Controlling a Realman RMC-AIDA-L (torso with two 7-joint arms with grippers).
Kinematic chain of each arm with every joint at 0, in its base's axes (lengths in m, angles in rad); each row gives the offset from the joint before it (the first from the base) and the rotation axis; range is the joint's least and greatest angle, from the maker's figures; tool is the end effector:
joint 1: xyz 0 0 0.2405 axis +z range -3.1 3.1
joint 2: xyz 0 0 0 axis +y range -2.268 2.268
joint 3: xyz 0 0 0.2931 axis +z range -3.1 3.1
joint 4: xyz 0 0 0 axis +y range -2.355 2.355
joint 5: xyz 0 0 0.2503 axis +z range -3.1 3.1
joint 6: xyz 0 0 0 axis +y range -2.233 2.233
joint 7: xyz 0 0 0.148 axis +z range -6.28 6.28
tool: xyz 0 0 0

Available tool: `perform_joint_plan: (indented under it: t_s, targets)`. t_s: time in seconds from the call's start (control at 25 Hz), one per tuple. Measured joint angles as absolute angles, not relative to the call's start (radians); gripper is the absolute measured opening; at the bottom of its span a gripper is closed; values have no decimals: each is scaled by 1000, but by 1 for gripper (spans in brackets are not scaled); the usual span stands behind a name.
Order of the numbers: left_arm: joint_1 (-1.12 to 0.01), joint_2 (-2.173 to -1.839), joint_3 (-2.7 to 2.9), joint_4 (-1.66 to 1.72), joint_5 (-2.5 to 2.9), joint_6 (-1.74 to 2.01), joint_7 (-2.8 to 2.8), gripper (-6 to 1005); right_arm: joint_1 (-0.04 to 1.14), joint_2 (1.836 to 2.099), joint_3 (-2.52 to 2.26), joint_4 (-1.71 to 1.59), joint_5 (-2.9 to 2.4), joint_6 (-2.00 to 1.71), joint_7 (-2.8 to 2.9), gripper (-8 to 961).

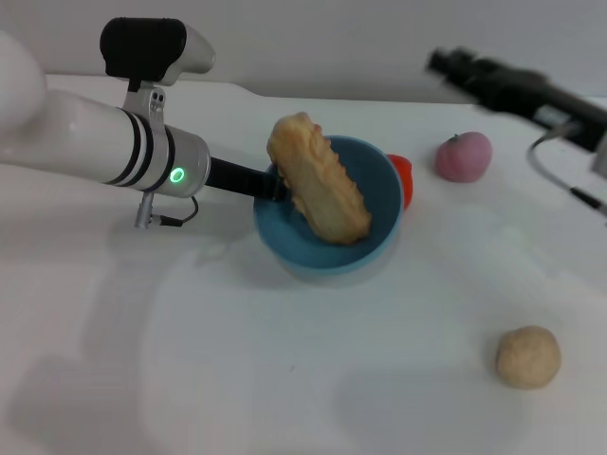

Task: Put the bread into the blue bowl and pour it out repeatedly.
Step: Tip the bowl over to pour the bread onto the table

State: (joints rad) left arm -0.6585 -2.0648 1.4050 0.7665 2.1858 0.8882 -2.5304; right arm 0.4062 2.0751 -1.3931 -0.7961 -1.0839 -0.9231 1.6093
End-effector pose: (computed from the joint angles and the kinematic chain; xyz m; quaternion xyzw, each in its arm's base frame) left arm -0.2611 0.4593 -0.0914 -0.8498 -0.4754 -0.0254 0.2263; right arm 0.2549 0.4311 -0.0432 -0.8092 0.3645 0.3881 0.2484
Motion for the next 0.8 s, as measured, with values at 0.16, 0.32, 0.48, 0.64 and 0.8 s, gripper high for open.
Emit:
perform_joint_plan:
  t_s: [0.16, 0.32, 0.48, 0.64, 0.8]
  targets:
    - [-656, -2065, 1455, 773, 2186, 823, -2528, -1, 336, 2077, -1301, -744, -923, -958, 1600, 442]
    - [-655, -2066, 1561, 778, 2186, 704, -2527, -1, 286, 2073, -1209, -598, -725, -1050, 1590, 441]
    - [-655, -2066, 1669, 791, 2186, 582, -2527, -1, 245, 2072, -1135, -522, -695, -1153, 1552, 441]
    - [-647, -2066, 1744, 807, 2186, 452, -2526, -1, 214, 2072, -1095, -468, -694, -1189, 1547, 441]
    - [-627, -2066, 1791, 828, 2186, 336, -2526, 0, 201, 2071, -1074, -420, -694, -1205, 1547, 440]
